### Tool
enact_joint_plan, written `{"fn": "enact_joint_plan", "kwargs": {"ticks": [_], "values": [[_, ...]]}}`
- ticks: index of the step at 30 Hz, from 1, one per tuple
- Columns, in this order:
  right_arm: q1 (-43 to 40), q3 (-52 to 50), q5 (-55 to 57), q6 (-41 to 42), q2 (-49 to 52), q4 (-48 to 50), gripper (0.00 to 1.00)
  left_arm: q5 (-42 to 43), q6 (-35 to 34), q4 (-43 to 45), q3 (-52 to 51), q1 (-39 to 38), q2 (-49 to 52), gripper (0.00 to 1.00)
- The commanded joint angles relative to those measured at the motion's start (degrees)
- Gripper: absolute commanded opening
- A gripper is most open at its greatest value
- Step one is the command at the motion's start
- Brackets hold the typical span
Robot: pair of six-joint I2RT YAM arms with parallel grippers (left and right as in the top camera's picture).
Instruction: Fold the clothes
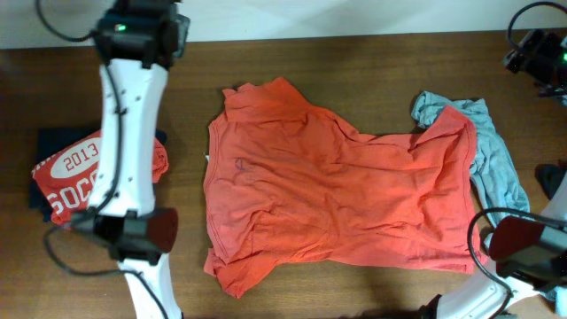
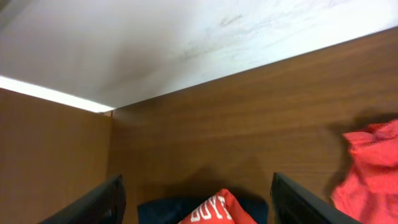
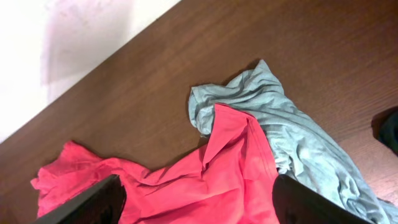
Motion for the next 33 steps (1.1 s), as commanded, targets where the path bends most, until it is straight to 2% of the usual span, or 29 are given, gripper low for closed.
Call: {"fn": "enact_joint_plan", "kwargs": {"ticks": [1,4,6,7,9,10,12,14,17,18,22,26,29,31,33], "values": [[-0.13,0.87,0.31,-1.05,-4.17,-0.68,0.82,14.45,0.13,-2.38,1.05,0.33,-9.22,0.75],[1.29,0.87,-1.25,-2.69,-5.29,-3.85,0.82,26.12,1.38,-6.80,1.01,0.31,-10.05,0.75],[2.64,0.87,-3.08,-3.82,-5.40,-6.21,0.81,30.62,2.67,-9.33,0.39,0.31,-9.22,0.74],[3.30,0.85,-3.72,-3.87,-5.38,-7.34,0.79,32.68,3.23,-9.97,-0.15,0.31,-8.66,0.70],[5.73,0.85,-3.85,-3.87,-5.31,-9.90,0.70,35.47,3.96,-9.94,-3.02,0.24,-6.71,0.57],[6.80,0.85,-3.82,-3.96,-5.31,-10.47,0.62,35.39,4.07,-9.86,-4.35,0.13,-5.79,0.48],[9.31,0.85,-3.80,-5.14,-5.31,-11.02,0.37,35.39,4.48,-10.12,-6.99,-0.07,-3.74,0.34],[11.41,0.85,-3.37,-5.11,-5.31,-11.23,0.20,35.41,4.55,-10.03,-10.12,-0.20,-1.90,0.27],[14.56,0.83,-2.36,-5.07,-5.31,-11.41,0.04,35.54,6.69,-8.07,-15.10,-0.96,1.57,0.19],[15.50,0.83,-2.36,-4.90,-5.20,-11.41,0.04,35.60,7.30,-6.99,-16.59,-1.27,2.69,0.18],[17.51,0.74,-2.32,-4.90,-4.72,-11.45,0.04,35.63,10.84,-3.56,-20.76,-2.67,6.97,0.17],[18.62,-0.11,-2.32,-4.90,-4.15,-11.47,0.04,35.60,11.13,2.40,-21.20,-3.91,11.72,0.17],[18.91,-2.05,-2.34,-4.94,-3.89,-11.15,0.04,35.63,11.10,6.86,-21.20,-4.46,13.51,0.27],[18.91,-3.67,-2.34,-5.11,-3.67,-10.86,0.05,35.63,11.10,9.55,-21.22,-4.87,14.62,0.40],[18.88,-5.73,-2.34,-5.14,-3.67,-10.21,0.09,35.56,11.13,12.17,-21.22,-5.29,15.72,0.48]]}}
